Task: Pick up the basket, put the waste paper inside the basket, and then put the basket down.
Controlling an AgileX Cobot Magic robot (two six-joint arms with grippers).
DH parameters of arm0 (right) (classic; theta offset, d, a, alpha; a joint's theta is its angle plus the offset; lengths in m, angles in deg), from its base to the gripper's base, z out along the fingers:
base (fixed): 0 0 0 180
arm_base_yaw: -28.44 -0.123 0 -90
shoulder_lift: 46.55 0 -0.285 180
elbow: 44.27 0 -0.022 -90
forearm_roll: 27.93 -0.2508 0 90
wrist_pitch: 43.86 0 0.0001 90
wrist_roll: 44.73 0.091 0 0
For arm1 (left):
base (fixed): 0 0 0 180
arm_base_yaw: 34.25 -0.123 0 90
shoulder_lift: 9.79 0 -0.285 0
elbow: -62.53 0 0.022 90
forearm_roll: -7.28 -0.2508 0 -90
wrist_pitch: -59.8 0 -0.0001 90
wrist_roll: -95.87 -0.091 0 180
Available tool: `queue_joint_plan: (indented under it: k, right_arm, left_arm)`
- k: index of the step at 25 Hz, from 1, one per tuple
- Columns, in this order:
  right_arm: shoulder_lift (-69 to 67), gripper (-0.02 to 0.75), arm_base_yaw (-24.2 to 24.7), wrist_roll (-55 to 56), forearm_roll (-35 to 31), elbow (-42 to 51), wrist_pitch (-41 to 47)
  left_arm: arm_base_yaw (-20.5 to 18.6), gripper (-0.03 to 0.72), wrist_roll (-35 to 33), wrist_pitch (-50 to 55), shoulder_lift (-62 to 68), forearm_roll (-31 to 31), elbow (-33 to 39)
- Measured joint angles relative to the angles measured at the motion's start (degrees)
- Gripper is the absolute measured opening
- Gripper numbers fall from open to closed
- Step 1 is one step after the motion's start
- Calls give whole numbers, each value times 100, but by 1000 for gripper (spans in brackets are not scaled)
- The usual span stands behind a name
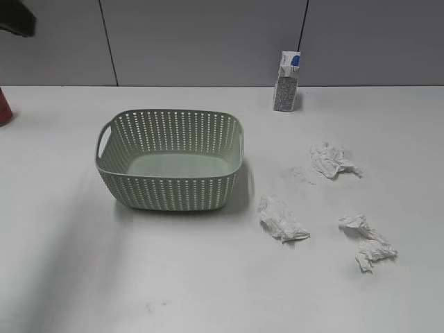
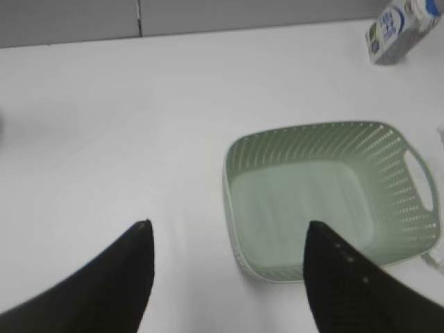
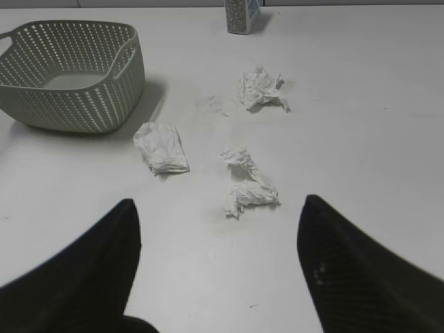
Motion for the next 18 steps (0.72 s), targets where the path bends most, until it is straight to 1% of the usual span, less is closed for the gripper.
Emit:
queue_joint_plan:
  k: [2,4,6,13,18]
  right_arm:
    - [0,565,0,0,0,0,0]
    - [0,565,0,0,0,0,-7]
    - [0,564,0,0,0,0,-18]
    - [0,564,0,0,0,0,-126]
    - [0,564,0,0,0,0,-131]
  left_arm:
    - [276,514,56,197,659,-267,-419]
    - [522,514,264,367,1249,-569,-754]
    - [664,514,441,509,1860,-847,-1078]
    - [720,514,805,1075,3507,-1140,-1973]
    - [720,514,1017,1280,4153,-1165,-2355]
